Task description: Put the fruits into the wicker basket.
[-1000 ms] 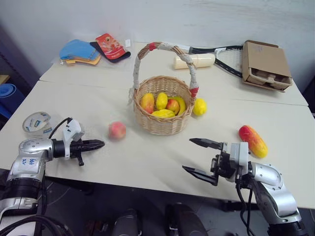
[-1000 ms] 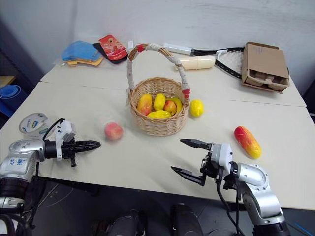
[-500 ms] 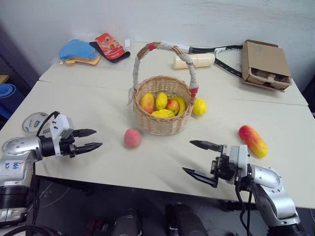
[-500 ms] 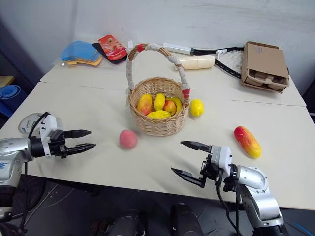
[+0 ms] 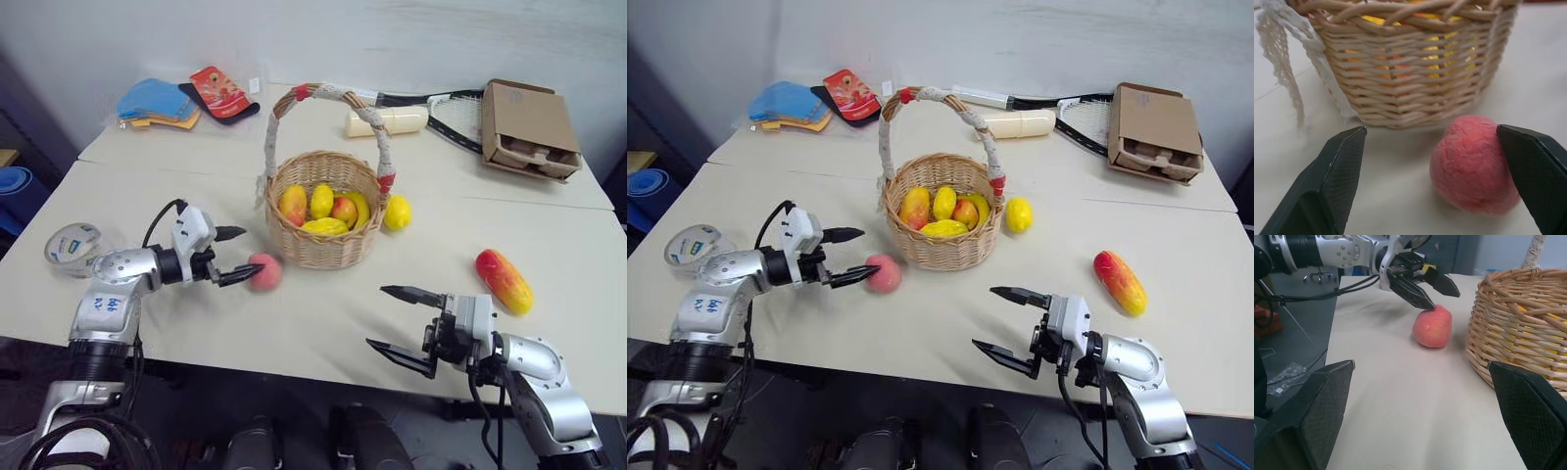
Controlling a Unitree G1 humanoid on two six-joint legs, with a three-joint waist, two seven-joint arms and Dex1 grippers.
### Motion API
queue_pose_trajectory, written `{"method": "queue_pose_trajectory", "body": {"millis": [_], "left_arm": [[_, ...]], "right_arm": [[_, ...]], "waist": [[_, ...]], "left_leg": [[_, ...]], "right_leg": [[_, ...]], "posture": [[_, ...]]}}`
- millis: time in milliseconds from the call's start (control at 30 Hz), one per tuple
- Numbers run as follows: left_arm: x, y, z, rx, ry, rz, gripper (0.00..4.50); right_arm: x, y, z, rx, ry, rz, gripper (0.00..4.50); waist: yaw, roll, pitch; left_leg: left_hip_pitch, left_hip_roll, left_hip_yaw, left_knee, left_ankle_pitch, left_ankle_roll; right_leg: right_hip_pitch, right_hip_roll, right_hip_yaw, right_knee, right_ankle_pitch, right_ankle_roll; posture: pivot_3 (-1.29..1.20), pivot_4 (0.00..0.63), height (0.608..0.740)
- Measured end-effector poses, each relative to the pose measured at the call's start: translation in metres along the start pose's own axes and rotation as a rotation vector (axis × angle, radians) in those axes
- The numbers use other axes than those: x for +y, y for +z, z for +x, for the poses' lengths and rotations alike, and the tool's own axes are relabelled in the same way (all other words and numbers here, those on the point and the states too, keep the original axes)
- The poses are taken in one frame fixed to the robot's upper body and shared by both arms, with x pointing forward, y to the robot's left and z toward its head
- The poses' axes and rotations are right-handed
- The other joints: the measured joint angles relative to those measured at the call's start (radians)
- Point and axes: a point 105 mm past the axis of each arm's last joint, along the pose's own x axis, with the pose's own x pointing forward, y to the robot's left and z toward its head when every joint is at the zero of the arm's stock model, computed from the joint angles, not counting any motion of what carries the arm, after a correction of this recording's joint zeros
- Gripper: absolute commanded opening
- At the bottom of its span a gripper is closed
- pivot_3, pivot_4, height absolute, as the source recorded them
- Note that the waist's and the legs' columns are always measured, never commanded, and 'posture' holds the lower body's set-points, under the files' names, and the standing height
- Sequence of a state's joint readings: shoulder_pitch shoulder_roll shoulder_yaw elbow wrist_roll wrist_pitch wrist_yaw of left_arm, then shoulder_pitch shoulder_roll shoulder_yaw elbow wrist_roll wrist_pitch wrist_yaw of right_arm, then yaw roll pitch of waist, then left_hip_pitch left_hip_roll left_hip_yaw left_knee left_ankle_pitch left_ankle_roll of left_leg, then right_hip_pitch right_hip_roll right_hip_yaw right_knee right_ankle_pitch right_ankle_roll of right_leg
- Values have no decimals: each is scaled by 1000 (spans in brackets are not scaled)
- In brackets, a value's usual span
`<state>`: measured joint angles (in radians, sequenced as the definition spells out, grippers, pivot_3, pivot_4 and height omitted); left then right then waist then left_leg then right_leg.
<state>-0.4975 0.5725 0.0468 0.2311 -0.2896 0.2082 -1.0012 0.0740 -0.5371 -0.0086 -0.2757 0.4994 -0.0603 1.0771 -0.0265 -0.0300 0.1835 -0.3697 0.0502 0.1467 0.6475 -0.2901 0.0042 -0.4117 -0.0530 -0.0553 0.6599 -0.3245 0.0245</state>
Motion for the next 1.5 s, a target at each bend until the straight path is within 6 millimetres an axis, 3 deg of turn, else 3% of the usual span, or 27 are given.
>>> {"method": "queue_pose_trajectory", "body": {"millis": [133, 200, 400, 533, 633, 733, 900, 933, 1033, 1167, 1267, 1367, 1500], "left_arm": [[-13, -20, 27, 28, -76, -61, 4477], [-12, -19, 33, 27, -85, -62, 4477], [-15, -20, 28, 54, -119, -42, 2730], [-25, -19, 6, 109, -187, -25, 2374], [-36, -5, -8, 118, -261, -17, 2374], [-42, 27, -11, 47, -303, 12, 2374], [-21, 131, 44, -285, -156, 196, 2374], [-16, 143, 58, -305, -125, 222, 2374], [-9, 132, 80, -244, -96, 243, 2374], [1, 92, 97, -157, -71, 119, 3640], [3, 92, 98, -174, -57, 126, 4471], [3, 98, 91, -196, -62, 169, 4471], [5, 103, 68, -206, -80, 242, 4471]], "right_arm": [[2, 0, 0, 3, -4, 4, 4500], [1, 1, 0, 0, -13, -3, 4500], [-1, 2, 0, 0, -34, -5, 4500], [-1, 2, -1, 0, -47, -6, 4500], [-2, 3, -1, -1, -57, -10, 4500], [-3, 3, -3, 1, -70, -11, 4500], [-22, 14, -6, -54, -191, -33, 4500], [-30, 19, -7, -89, -251, -22, 4500], [-39, 22, -14, -107, -334, -12, 4500], [-40, 16, -18, -91, -383, 3, 4500], [-45, 16, -20, -91, -444, -7, 4500], [-54, 17, -28, -87, -553, -46, 4500], [-57, 11, -51, -50, -673, -47, 4500]], "waist": [[1, 0, 0], [-2, -1, 0], [-2, -1, 0], [-3, -1, 0], [-2, -1, 0], [2, -1, 1], [29, -2, 1], [28, -2, 1], [15, 0, 0], [2, -1, 2], [-2, -1, 3], [-2, -1, 3], [-1, -1, 2]], "left_leg": [[-1, -1, 0, 2, 0, -1], [0, 0, 0, 2, 0, -1], [0, 0, 0, 1, 2, -3], [0, 0, 0, 0, 2, -3], [0, 0, 0, 0, 2, -3], [0, 0, -1, 1, 2, -3], [-1, -3, -1, 4, 1, 2], [-1, -4, 0, 4, 1, 2], [1, -3, 2, 2, 0, 1], [-2, 0, 1, 2, 2, -4], [-1, 0, 1, 2, 3, -6], [0, 0, 1, 2, 3, -6], [1, 0, 0, 1, 4, -7]], "right_leg": [[0, 0, 0, 0, 0, 1], [0, 0, 0, 0, 0, 1], [0, 0, 1, 0, 0, 1], [0, 0, 1, 0, 0, 1], [0, 0, 1, 0, 0, 1], [0, -1, 1, 0, 0, 1], [3, -2, 1, -2, 2, 5], [3, -2, 2, -3, 2, 6], [2, 1, 6, -4, 1, 8], [-2, 5, 7, -3, 0, 6], [-2, 6, 7, -1, 0, 6], [-2, 6, 8, 0, 0, 6], [-1, 6, 8, 1, 0, 5]], "posture": [[0, 150, 740], [0, 150, 740], [0, 150, 740], [0, 150, 740], [0, 150, 740], [0, 150, 740], [0, 150, 740], [0, 150, 740], [0, 150, 740], [0, 150, 740], [0, 150, 740], [0, 150, 740], [0, 150, 740]]}}
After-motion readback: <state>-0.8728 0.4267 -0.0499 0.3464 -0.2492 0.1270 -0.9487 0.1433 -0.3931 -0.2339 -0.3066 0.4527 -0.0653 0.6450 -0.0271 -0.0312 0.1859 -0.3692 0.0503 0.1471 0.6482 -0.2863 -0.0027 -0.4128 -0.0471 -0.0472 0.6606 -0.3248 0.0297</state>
